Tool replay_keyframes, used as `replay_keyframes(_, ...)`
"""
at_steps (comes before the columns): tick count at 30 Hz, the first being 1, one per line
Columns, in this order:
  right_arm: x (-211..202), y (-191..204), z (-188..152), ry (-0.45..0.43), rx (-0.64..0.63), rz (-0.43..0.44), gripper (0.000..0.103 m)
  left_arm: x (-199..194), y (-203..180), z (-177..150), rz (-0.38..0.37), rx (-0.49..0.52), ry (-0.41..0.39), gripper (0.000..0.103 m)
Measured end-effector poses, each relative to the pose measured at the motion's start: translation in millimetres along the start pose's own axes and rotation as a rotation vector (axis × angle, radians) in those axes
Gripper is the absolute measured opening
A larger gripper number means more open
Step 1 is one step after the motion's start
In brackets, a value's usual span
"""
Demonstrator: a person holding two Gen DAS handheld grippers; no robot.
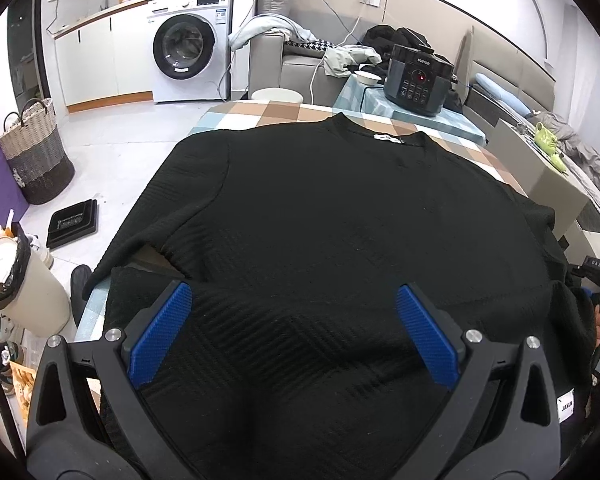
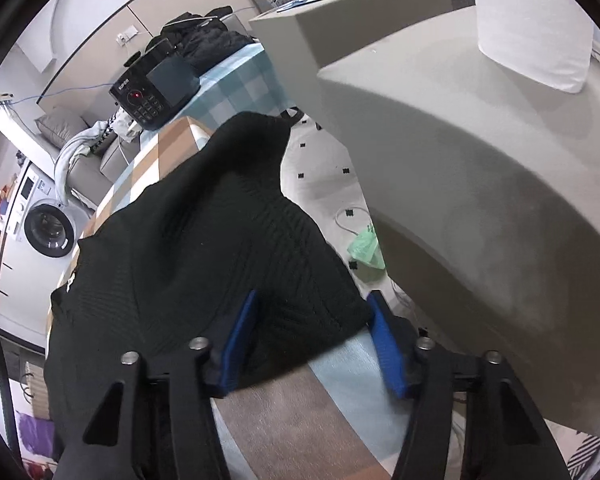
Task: Fold small clothes
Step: 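Grasp the sweater's side with the right tool and fold it inward, then grasp the opposite sweater side with the left tool and fold it inward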
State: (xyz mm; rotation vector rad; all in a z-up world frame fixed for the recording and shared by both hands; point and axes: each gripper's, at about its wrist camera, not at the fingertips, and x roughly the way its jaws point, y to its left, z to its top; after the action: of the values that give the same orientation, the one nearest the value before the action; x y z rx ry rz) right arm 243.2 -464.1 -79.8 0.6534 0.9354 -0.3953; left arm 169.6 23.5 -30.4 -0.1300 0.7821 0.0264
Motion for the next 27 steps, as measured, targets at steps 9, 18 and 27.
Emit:
replay_keyframes(9, -56.5, 39.8, 4.9, -0.192, -0.069, 0.080, 0.013, 1.1, 4.7, 1.3, 0.002, -0.031, -0.008, 0.102)
replay_keyframes(18, -101.3, 177.9, -20.3, -0.265, -0.375, 0.440, 0.013, -8.8, 48.3, 2.1, 0.024, -0.122, -0.026, 0.102)
replay_keyframes(27, -57.6, 246.3, -93.3, 0.063, -0.669, 0.457, 0.044, -17.6, 94.4, -5.2, 0.064, -0.164, -0.029, 0.102)
